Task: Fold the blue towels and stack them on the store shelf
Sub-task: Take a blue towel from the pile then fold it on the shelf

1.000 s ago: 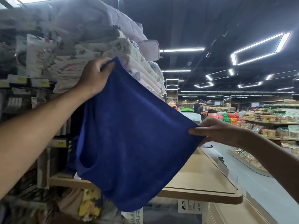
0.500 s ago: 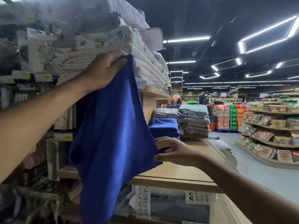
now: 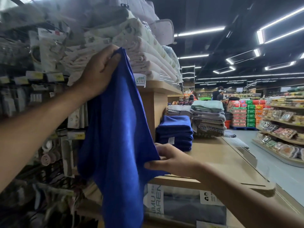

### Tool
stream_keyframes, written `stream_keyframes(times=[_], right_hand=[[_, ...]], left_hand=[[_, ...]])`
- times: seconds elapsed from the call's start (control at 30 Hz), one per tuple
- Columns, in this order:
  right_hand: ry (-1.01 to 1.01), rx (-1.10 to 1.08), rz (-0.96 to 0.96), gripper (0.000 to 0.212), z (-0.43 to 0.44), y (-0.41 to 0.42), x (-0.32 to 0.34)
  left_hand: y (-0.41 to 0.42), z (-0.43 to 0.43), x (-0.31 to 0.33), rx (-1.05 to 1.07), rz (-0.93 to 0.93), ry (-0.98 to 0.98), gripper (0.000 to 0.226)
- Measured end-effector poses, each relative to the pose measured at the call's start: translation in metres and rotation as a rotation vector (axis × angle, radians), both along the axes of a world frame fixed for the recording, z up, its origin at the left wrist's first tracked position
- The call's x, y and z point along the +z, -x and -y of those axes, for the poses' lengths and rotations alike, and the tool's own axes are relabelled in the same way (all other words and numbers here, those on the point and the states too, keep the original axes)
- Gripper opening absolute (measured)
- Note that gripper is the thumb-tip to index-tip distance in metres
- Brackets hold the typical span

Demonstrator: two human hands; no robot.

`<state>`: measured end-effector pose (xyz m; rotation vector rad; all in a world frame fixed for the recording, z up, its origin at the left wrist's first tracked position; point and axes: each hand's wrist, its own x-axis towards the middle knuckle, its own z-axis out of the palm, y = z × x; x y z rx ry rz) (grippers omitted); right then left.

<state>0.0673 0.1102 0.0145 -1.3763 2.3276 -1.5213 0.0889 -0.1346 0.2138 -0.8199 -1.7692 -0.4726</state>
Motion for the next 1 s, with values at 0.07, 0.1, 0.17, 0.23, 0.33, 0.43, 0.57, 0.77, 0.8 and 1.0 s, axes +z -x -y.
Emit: stream_keyframes(times=[0.07, 0.1, 0.17, 0.23, 0.33, 0.43, 0.57, 0.77, 0.8, 1.0], right_hand=[[0.025, 0.015, -0.043, 0.030, 0.016, -0.011, -0.010], [0.047, 0.007, -0.039, 0.030, 0.022, -0.014, -0.013], [0.077, -0.019, -0.001, 0.028, 0.029, -0.015, -0.016], [0.070, -0.024, 0.073, 0.024, 0.026, -0.014, -0.018], [0.024, -0.020, 0.148, 0.026, 0.012, -0.013, -0.021], [0.037, -0.012, 0.266, 0.029, 0.002, -0.014, -0.022], [-0.004, -0.015, 0.321, 0.032, 0.012, -0.017, -0.026], [-0.019, -0.039, 0.241, 0.027, 0.015, -0.015, -0.033], [-0.006, -0.052, 0.202, 0.022, 0.008, -0.014, -0.031], [0.246, -0.212, 0.003, 0.015, -0.066, -0.003, 0.007]], left_hand=[[0.000, -0.005, -0.003, 0.021, -0.040, 0.008, 0.033], [0.000, -0.007, -0.005, 0.031, -0.041, 0.022, 0.034], [0.001, -0.011, -0.006, 0.048, -0.020, 0.058, 0.035], [0.002, -0.011, -0.007, 0.058, -0.004, 0.083, 0.036], [0.003, -0.006, -0.008, 0.041, 0.000, 0.054, 0.032], [0.002, -0.001, -0.010, 0.027, -0.004, -0.005, 0.027], [0.003, -0.004, -0.012, 0.018, 0.005, -0.023, 0.027], [0.004, 0.004, -0.012, 0.051, 0.030, 0.008, 0.028], [0.004, 0.007, -0.013, 0.051, 0.024, 0.010, 0.026], [-0.011, 0.035, -0.032, 0.026, 0.070, -0.137, 0.024]])
